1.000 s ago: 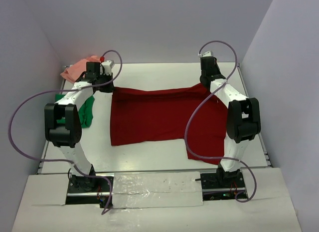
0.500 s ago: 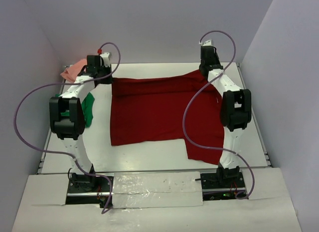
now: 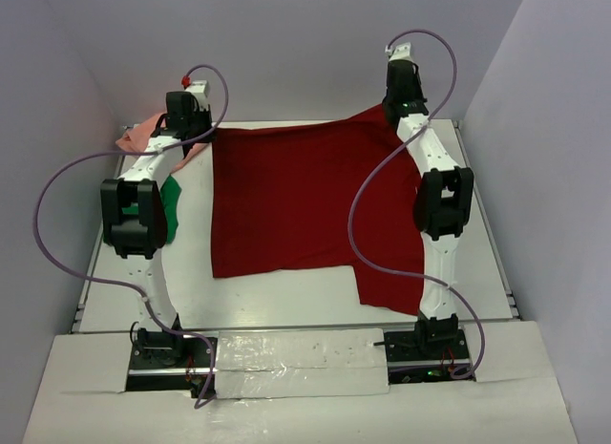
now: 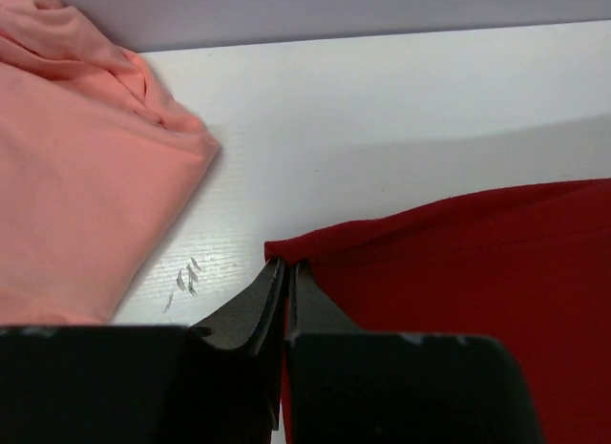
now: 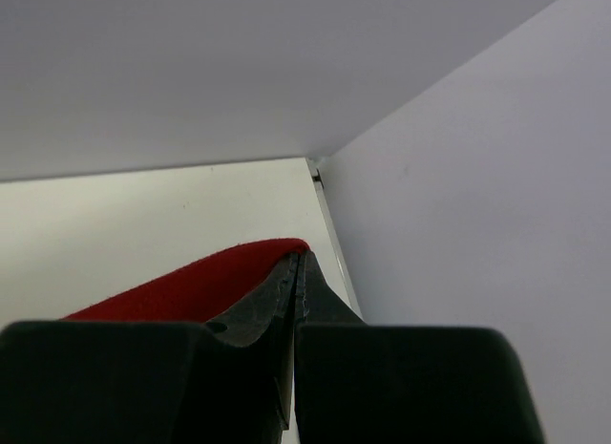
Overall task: Fold and stack the t-shirts
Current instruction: Fold the flattened tshirt in 1/3 of the way
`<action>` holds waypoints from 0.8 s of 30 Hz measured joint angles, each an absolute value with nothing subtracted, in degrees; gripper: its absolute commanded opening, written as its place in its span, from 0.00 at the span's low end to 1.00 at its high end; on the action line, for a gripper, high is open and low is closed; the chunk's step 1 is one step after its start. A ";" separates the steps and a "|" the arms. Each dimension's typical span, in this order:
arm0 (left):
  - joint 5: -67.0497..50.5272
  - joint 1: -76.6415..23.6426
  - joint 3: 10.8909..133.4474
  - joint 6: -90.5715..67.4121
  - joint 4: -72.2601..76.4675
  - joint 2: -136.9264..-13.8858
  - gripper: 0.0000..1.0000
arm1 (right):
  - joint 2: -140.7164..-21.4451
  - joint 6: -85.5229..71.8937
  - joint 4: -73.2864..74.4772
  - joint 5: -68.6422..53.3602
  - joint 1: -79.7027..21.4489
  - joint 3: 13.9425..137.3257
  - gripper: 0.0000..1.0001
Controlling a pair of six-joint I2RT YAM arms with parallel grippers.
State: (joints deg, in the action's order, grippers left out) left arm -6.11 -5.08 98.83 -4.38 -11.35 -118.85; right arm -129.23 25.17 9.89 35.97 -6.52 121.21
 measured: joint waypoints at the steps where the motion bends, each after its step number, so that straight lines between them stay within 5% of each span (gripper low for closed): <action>1: -5.89 -5.08 98.94 -4.49 -10.87 -119.13 0.00 | -129.62 24.93 10.04 35.79 -6.52 122.39 0.00; 24: -5.82 -5.04 84.29 -4.91 -7.88 -109.32 0.00 | -123.42 23.55 10.24 32.47 -6.48 103.59 0.00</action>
State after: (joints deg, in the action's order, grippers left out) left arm -5.82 -5.04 84.29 -4.91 -7.88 -109.32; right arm -123.42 23.55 10.24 32.47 -6.48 103.59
